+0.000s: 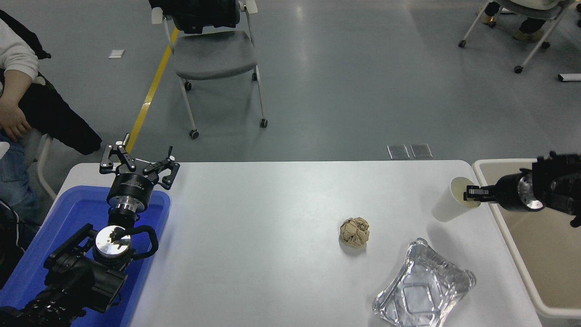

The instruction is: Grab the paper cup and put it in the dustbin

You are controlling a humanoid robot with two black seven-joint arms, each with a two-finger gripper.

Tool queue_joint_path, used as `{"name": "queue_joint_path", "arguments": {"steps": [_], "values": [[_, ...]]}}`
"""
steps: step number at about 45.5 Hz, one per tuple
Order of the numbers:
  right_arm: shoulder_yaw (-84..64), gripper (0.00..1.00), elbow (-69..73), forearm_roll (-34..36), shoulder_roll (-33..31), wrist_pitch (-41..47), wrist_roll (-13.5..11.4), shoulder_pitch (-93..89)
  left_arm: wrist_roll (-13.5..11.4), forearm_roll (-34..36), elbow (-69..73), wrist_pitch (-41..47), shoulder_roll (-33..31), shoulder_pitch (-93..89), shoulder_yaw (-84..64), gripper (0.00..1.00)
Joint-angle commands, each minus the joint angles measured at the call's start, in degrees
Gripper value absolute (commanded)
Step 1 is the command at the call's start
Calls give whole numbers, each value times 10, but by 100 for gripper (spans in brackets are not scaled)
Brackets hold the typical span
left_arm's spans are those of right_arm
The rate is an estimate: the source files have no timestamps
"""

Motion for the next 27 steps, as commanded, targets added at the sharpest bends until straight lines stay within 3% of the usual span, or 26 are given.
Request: {"name": "queue_joint_path", "arguments": {"steps": [1, 15, 27], "values": [[-22, 0, 56, -6, -30, 121, 1, 160, 0, 0, 0, 0, 0, 0, 0, 99], [-19, 0, 56, -56, -70, 252, 0, 300, 0, 0, 0, 0, 0, 1, 0, 99], [-16, 0, 55, -74, -84, 284, 0, 352, 0, 0, 0, 0, 0, 1, 0, 99]]}}
